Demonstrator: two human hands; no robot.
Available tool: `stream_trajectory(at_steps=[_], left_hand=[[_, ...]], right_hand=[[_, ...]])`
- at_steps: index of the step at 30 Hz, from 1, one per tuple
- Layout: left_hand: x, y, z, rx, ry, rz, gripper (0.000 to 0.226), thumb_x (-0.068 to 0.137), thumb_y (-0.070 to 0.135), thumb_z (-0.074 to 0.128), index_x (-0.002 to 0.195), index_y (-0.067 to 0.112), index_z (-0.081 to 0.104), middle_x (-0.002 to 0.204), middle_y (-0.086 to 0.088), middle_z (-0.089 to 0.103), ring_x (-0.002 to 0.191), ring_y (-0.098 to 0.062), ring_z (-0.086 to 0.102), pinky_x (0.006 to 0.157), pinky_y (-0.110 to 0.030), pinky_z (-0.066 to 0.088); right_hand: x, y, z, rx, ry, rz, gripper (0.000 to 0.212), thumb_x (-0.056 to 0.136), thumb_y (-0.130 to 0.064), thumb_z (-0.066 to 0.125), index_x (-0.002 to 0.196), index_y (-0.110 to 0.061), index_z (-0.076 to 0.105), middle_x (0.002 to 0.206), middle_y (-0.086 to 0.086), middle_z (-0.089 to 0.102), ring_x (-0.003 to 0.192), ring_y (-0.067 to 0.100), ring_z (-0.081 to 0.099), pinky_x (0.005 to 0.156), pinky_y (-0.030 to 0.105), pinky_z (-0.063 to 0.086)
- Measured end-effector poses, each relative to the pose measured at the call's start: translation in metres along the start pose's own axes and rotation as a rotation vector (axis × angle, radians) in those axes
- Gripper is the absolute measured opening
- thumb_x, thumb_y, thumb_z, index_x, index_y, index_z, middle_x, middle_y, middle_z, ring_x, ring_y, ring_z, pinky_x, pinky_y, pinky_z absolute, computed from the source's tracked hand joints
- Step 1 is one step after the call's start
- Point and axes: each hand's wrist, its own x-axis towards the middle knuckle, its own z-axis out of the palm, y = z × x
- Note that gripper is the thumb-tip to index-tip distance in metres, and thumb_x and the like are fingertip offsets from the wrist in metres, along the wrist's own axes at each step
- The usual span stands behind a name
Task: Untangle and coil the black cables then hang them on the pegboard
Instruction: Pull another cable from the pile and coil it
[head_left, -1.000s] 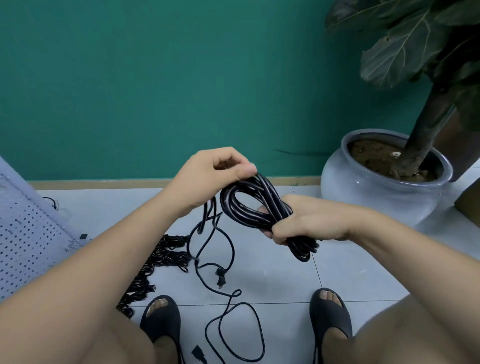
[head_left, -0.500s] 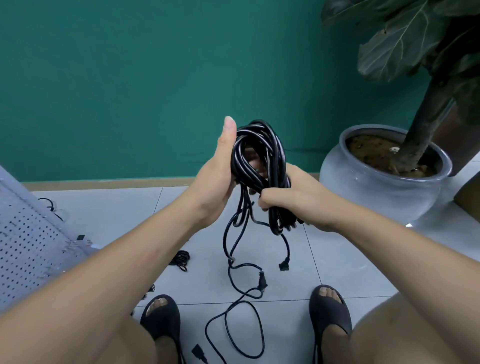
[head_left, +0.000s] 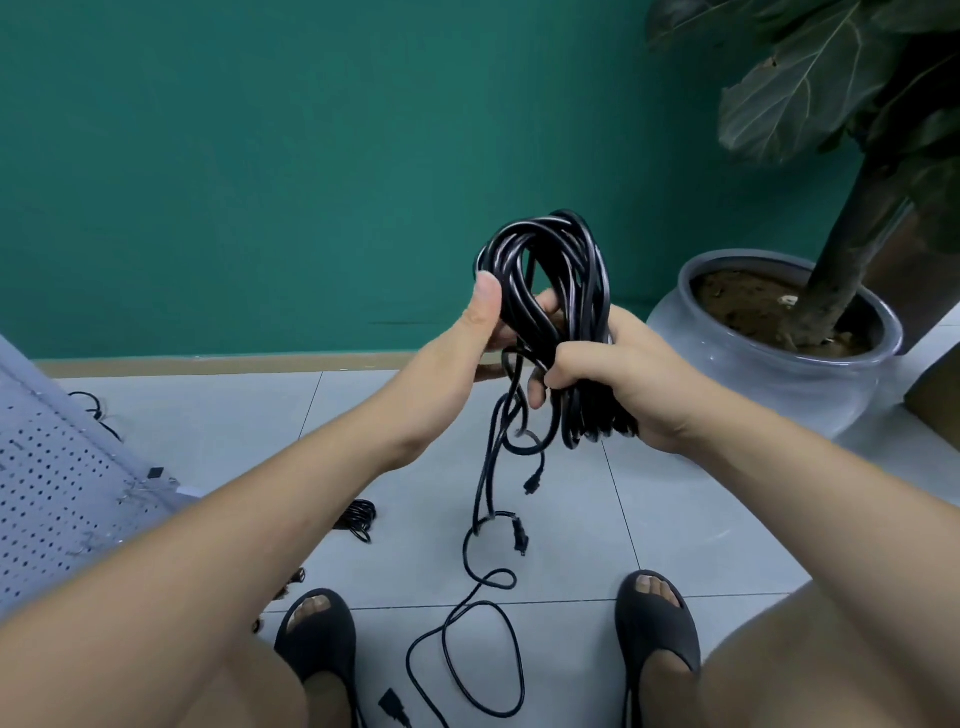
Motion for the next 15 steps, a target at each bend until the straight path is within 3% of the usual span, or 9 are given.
stream_trajectory(at_steps=[2,5,7,10,15], left_hand=[[-0.004,0.000,-0.003,0.072,0.008,0.016,0.066,0.104,0.077,0.016,0.150,0.050,0.055,0.142,0.012,0.068,0.130,-0.011,0.062,0.114,-0.050,0.046],[-0.008,0.003,-0.009,0.096,0.073,0.036,0.040,0.112,0.054,0.040,0.143,0.039,0.060,0.131,0.011,0.073,0.118,-0.011,0.068,0.096,-0.042,0.053],[-0.008,0.002,-0.014,0.114,0.119,0.051,0.030,0.110,0.043,0.055,0.137,0.032,0.062,0.118,0.005,0.078,0.115,-0.013,0.070,0.091,-0.041,0.054],[-0.009,0.002,-0.019,0.089,0.140,0.060,0.028,0.107,0.041,0.059,0.127,0.021,0.062,0.099,0.002,0.079,0.104,-0.018,0.074,0.085,-0.040,0.052],[-0.013,0.000,-0.024,0.090,0.095,0.143,0.024,0.102,0.036,0.068,0.090,0.017,0.063,0.069,0.000,0.063,0.069,-0.017,0.059,0.073,-0.026,0.044]], right_hand=[[0.000,-0.001,-0.002,0.015,0.000,-0.017,0.048,0.072,-0.003,0.062,0.118,0.009,0.058,0.092,0.032,0.072,0.075,0.028,0.067,0.080,0.042,0.047],[-0.001,-0.005,-0.004,0.082,0.020,-0.046,0.032,0.071,-0.001,0.060,0.101,-0.007,0.069,0.073,0.000,0.069,0.068,0.023,0.061,0.069,0.036,0.045],[0.000,-0.007,-0.003,0.118,0.050,-0.042,0.030,0.068,-0.004,0.063,0.091,-0.019,0.073,0.074,0.005,0.064,0.071,0.032,0.051,0.066,0.050,0.039],[0.001,-0.008,-0.001,0.123,0.081,-0.019,0.036,0.064,-0.012,0.068,0.099,-0.015,0.074,0.087,0.024,0.061,0.076,0.044,0.045,0.059,0.074,0.036],[0.002,-0.007,-0.006,0.045,0.094,0.016,0.039,0.069,-0.010,0.065,0.108,-0.004,0.069,0.074,0.025,0.055,0.070,0.043,0.042,0.053,0.068,0.035]])
